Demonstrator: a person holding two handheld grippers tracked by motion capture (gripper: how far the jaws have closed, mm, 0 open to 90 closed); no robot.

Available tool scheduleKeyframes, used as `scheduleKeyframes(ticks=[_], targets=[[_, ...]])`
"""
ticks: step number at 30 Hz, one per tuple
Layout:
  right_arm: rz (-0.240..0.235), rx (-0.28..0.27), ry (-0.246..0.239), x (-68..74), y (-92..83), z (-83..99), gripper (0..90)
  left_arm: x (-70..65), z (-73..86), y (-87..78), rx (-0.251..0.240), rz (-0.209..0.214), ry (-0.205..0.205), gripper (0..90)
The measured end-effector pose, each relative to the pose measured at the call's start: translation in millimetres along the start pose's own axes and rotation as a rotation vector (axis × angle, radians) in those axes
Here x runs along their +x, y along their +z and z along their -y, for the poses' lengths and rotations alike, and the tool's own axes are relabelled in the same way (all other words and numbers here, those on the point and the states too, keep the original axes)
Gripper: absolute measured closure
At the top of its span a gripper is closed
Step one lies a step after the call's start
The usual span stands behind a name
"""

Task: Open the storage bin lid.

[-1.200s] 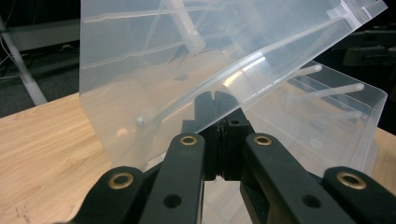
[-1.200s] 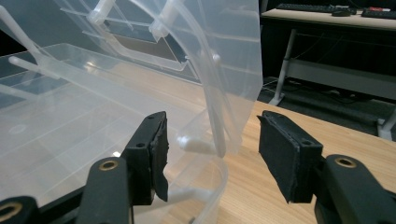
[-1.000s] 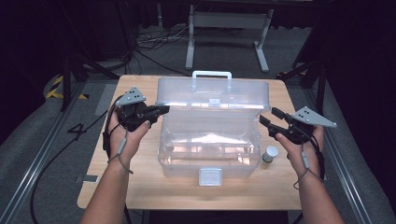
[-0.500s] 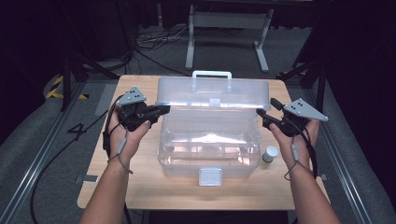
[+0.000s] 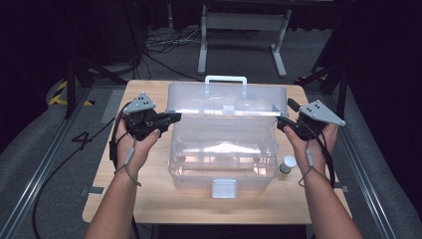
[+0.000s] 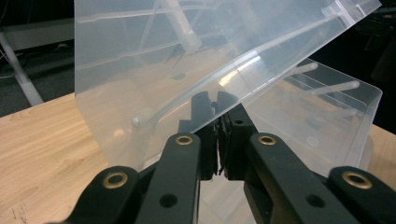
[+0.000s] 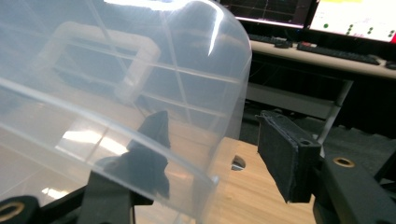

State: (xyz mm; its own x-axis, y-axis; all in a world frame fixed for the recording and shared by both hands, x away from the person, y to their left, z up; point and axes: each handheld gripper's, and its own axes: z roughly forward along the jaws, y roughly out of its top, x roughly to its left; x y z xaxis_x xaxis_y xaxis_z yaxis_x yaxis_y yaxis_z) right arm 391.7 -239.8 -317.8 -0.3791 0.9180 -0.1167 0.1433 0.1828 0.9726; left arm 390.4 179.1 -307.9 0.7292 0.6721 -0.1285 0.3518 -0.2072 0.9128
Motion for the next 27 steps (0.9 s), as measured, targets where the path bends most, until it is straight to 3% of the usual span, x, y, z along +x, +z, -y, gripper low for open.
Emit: scheduleKeyframes(ticks=[11,14,22,27], targets=[[0.042,-0.014,-0.038,3.4,2.8,-0.9,51.8,-0.5,1.3,0.7,0.006,0.004,0.008,82.8],[0.062,-0.015,-0.069,4.5,3.1,-1.7,52.7,-1.0,2.7,1.4,0.020,0.003,0.004,80.2],[0.063,-0.014,-0.071,5.0,7.4,-3.5,53.9,-0.3,7.8,-5.4,0.036,0.015,-0.017,72.3],[0.060,-0.018,-0.089,7.7,10.0,-7.6,53.6,1.4,12.1,-11.9,0.038,-0.001,-0.026,71.1]])
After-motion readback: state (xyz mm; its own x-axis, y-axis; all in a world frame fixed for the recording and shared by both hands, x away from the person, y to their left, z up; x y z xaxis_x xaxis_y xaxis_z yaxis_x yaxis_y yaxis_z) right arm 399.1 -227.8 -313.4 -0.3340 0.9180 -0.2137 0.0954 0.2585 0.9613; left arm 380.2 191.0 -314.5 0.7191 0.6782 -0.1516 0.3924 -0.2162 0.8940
